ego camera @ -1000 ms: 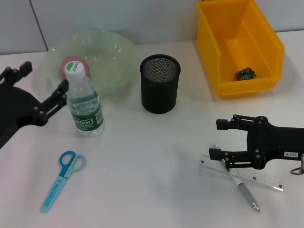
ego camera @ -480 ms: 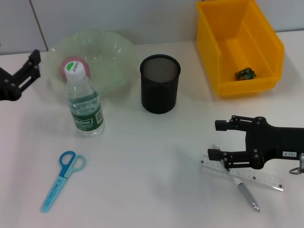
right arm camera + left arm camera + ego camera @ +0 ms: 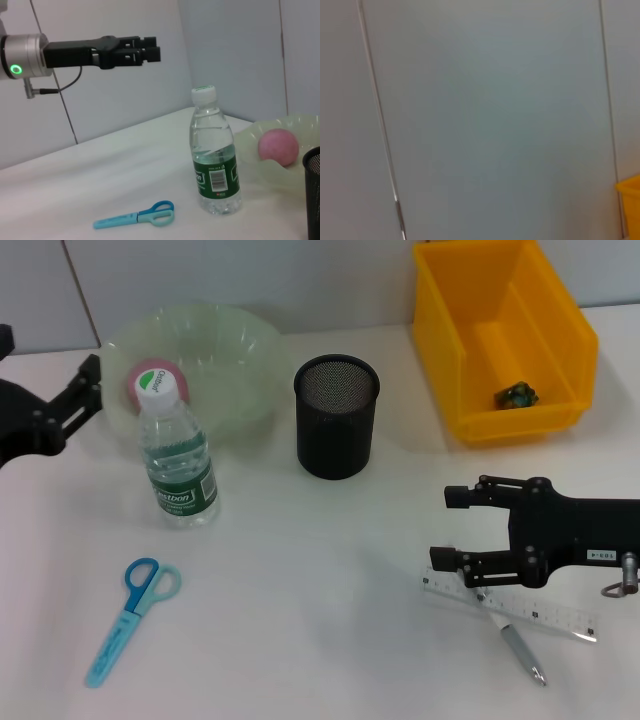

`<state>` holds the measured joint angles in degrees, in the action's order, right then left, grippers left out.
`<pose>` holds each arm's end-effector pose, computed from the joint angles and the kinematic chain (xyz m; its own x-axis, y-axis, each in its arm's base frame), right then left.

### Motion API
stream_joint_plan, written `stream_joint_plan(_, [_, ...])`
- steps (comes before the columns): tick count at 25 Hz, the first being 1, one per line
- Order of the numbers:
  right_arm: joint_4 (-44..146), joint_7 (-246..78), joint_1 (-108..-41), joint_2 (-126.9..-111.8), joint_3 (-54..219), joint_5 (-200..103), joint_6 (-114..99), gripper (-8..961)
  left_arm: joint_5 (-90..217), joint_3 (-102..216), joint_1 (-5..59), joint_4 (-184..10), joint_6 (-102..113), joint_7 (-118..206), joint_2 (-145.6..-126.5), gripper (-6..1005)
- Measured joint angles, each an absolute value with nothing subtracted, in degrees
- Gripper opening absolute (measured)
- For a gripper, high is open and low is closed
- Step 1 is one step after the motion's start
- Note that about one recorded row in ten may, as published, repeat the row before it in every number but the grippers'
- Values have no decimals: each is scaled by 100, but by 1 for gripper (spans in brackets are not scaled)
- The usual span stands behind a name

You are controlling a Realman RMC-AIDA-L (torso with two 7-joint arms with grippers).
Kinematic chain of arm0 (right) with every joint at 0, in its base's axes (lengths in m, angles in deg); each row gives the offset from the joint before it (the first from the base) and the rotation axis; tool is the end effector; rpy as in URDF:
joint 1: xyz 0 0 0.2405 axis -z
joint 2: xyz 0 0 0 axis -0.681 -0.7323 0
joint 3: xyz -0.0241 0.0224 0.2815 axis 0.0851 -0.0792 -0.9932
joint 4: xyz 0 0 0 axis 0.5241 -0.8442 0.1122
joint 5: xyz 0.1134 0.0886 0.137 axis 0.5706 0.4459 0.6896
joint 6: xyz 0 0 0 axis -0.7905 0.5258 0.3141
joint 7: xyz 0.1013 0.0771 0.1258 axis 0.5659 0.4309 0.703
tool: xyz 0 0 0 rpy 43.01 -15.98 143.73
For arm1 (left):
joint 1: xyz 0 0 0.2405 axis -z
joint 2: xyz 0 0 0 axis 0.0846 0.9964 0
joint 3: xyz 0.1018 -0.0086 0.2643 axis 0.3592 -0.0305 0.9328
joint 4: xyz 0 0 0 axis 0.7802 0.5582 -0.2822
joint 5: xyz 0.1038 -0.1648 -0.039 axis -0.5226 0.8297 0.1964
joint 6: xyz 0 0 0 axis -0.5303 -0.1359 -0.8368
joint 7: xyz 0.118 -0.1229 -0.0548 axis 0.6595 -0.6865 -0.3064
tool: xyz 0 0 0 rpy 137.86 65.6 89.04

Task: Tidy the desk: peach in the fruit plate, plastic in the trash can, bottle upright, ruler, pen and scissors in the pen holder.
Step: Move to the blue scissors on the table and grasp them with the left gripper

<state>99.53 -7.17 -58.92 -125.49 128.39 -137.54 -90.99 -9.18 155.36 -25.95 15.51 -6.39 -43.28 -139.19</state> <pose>0.2785 0.2929 -0.0258 0.8206 -0.2729 -0.5022 -0.4048 -0.8978 -0.1736 -0.2132 0.2726 0.0254 0.8253 0.0740 0.5598 0.5421 -0.3812 -0.7488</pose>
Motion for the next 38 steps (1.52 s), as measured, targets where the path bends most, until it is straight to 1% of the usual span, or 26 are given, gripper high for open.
stream_joint_plan(1, [9951,-715,-5898,-12551,12837,-13772,-9089,832,-1036,15713,-2473,1507,-413,-4078,-13919,790])
stream_joint_plan(6, [9982,-613,-5896,-12565,12828,-13825,-9079,832,-1066,15643,-2468,1587,-538,-4015,-13923,789])
stream_joint_plan(10, [9996,-587,-5890,-12563,12785,-13856,-9081,833,-1184,14997,-2418,1718,-1496,-4682,-13884,788])
stream_joint_plan(13, [10024,-580,-5884,-12566,12782,-13856,-9090,833,-2110,14499,-2361,1943,-2164,-5798,-13936,787])
stream_joint_plan(17, [10032,-580,-5887,-12566,12783,-13858,-9089,833,-3087,14179,-2196,2253,-2867,-6993,-13939,787])
stream_joint_plan(19, [10036,-580,-5895,-12567,12784,-13860,-9089,833,-3398,13960,-2080,2381,-3294,-7455,-13943,786])
stream_joint_plan(21, [10037,-580,-5896,-12569,12785,-13860,-9090,833,-3687,13504,-1828,2506,-4105,-8154,-13949,786])
stream_joint_plan(22, [10037,-580,-5894,-12571,12785,-13860,-9091,833,-3687,13504,-1828,2506,-4105,-8154,-13949,786])
stream_joint_plan(24, [10045,-580,-5867,-12572,12786,-13860,-9093,833,-4597,13191,-1423,2697,-5119,-9049,-13948,785])
stream_joint_plan(28, [10046,-580,-5835,-12571,12786,-13860,-9090,833,-5448,13354,-1175,2907,-5732,-9657,-13968,785])
stream_joint_plan(37, [10044,-605,-5750,-12568,12686,-13852,-9090,832,-6006,13490,-938,2935,-6367,-10378,-13967,783])
stream_joint_plan(38, [10046,-607,-5741,-12568,12673,-13851,-9089,832,-6740,13825,-777,2938,-6529,-10804,-13970,783])
